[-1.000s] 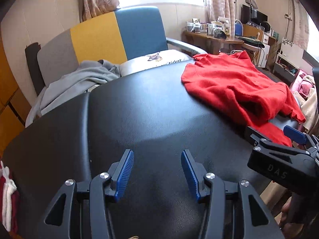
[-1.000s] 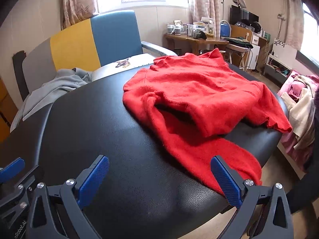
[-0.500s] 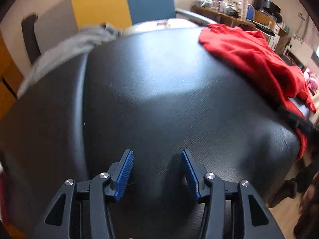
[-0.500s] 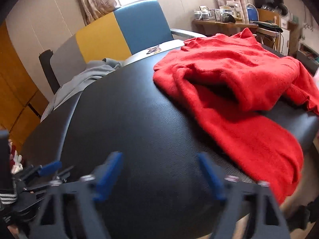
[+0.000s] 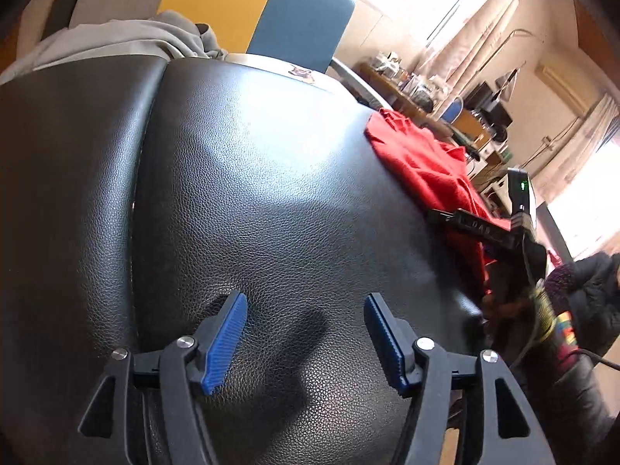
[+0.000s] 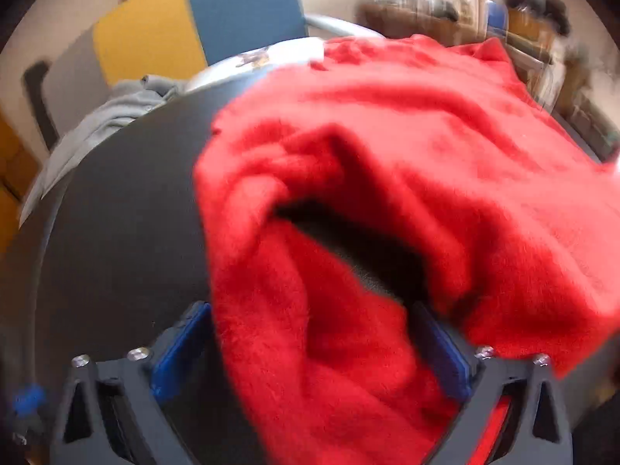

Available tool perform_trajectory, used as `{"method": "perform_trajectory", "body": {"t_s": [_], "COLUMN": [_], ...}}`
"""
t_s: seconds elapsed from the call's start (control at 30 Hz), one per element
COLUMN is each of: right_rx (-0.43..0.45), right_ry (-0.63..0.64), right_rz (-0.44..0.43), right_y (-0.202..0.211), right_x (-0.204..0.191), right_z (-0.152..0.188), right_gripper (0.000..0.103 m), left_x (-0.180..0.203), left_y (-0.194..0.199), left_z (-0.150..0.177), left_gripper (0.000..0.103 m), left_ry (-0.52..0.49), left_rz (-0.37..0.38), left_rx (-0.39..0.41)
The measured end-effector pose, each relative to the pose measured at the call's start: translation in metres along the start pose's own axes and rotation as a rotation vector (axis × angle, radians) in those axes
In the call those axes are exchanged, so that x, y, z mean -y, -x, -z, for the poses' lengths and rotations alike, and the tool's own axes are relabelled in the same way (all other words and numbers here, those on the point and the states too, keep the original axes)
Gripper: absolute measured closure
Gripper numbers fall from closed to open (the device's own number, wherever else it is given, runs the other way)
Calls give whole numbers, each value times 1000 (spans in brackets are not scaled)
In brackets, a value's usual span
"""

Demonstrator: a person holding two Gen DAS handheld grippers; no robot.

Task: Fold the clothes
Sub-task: 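Move both open tools toward the crumpled red sweater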

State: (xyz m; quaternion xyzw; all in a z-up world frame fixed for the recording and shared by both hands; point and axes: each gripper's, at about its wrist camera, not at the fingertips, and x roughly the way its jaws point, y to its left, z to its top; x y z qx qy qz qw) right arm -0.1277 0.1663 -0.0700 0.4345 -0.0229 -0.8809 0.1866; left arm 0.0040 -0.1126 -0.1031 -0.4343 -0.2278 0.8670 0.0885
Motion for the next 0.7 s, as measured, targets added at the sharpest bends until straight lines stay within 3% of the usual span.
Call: {"method": "perform_trajectory", "body": {"t_s": [0.27, 0.37, 0.57, 0.7], "right_rx": [-51, -65, -25, 18], "right_ry": [-134, -181, -217, -384], "right_rz": [-328, -436, -299, -297], "right_y": [10, 15, 40, 38], "right_x": [-2, -1, 47, 84], "right_z": [25, 34, 45, 54], "right_gripper": [0, 0, 0, 0], "left_x": [4, 27, 84, 113], "left_y": [1, -11, -47, -93], "left_z": [-17, -30, -66, -83], "left_gripper": [40, 41, 41, 41], "left_ry": [53, 15, -75, -28], "left_rz": [18, 31, 94, 162], "left_rx": [-86, -107, -139, -217]}}
